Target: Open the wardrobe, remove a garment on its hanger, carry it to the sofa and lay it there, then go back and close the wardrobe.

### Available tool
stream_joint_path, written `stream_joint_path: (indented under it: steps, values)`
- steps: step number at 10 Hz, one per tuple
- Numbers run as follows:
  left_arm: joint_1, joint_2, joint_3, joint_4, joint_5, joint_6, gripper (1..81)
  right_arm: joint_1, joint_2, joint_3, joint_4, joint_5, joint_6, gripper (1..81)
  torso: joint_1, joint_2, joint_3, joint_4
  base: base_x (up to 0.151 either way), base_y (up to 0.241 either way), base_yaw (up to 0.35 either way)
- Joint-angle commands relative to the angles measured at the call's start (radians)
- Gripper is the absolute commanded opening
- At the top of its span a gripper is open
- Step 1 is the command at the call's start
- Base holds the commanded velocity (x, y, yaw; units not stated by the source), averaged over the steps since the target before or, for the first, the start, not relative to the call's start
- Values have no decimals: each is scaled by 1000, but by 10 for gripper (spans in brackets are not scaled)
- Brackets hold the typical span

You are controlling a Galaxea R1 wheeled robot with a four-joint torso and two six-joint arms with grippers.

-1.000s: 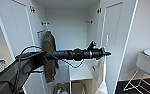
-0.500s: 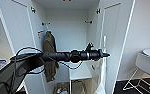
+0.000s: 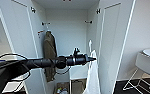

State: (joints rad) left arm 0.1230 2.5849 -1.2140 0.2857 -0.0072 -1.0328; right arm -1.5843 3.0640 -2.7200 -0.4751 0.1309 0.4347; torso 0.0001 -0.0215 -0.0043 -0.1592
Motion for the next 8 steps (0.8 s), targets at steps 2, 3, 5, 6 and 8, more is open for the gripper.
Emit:
stream_joint_path:
  steps: [2,3,5,6,8]
  values:
    - [-35,-138,109,157,-48,16,10,48,5,4,4,-19,-1,811,0,0,0,0,0,0,0]
    - [-15,-172,126,196,-48,14,10,46,1,4,6,1,-1,811,0,0,0,0,0,0,0]
    - [17,-209,145,213,-48,16,10,48,-2,4,7,6,-1,811,0,0,0,0,0,0,0]
    - [36,-207,146,216,-47,14,10,48,-2,5,7,6,-1,811,0,0,0,0,0,0,0]
    - [51,-201,146,217,-48,16,10,48,-2,4,7,6,-1,811,0,0,0,0,0,0,0]
